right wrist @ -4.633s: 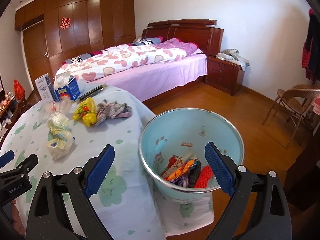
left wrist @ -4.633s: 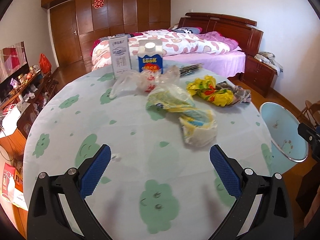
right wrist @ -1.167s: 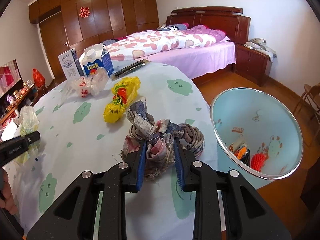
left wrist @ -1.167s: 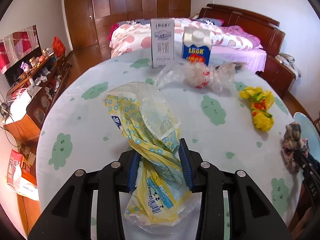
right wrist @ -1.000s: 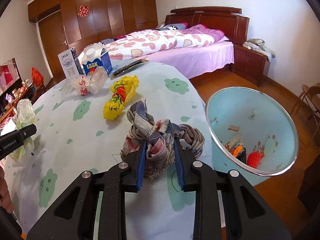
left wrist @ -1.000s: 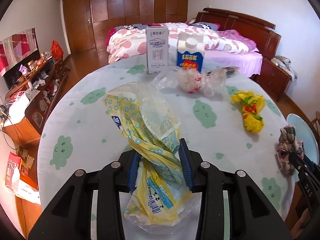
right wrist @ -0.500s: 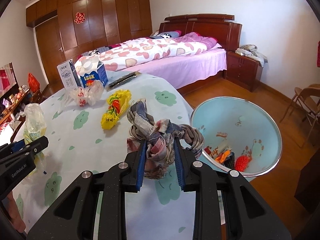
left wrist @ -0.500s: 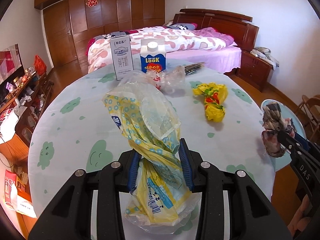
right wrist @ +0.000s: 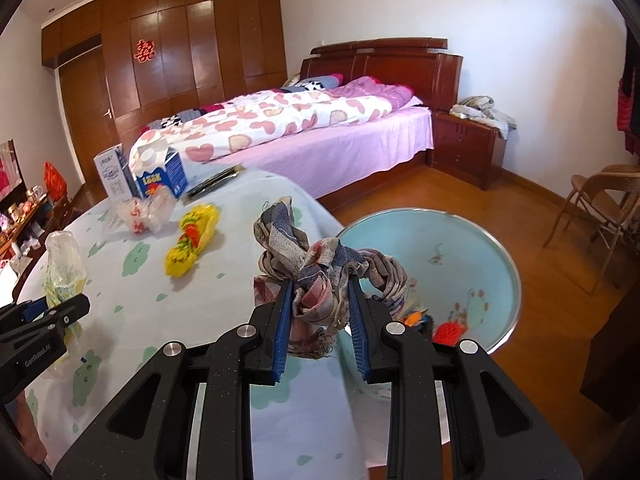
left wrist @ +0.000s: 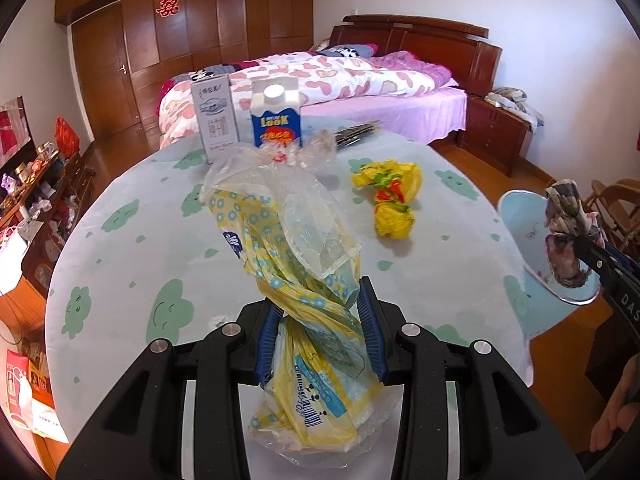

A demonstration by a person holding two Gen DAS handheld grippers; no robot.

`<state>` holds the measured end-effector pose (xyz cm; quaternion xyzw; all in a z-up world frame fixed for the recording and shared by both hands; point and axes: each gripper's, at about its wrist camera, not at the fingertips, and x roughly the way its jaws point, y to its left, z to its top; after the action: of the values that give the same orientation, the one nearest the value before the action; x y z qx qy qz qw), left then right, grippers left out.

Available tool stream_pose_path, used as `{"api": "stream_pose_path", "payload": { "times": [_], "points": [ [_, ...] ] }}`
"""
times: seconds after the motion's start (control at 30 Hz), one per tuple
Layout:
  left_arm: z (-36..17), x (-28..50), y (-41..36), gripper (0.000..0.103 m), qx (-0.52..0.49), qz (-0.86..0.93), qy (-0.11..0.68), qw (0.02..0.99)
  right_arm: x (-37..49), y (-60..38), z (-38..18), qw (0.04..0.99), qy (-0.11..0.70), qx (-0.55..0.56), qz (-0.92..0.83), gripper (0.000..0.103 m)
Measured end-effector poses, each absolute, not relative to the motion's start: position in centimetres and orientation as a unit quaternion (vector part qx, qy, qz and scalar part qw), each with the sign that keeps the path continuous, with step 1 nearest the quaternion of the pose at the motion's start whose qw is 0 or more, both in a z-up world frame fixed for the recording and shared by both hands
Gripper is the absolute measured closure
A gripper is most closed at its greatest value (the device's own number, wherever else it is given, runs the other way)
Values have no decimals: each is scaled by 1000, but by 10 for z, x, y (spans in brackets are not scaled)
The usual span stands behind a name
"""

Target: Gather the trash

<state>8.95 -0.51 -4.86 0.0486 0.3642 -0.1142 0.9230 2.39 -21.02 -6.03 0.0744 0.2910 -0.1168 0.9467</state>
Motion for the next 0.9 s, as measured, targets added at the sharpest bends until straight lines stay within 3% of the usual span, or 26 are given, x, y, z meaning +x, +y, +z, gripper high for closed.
{"api": "stream_pose_path", "payload": {
  "times": [0.9],
  "points": [
    [-25,83,-101,66,86,-193,333,919,-1,-300,-53,938,249,134,-203,75]
  ]
}}
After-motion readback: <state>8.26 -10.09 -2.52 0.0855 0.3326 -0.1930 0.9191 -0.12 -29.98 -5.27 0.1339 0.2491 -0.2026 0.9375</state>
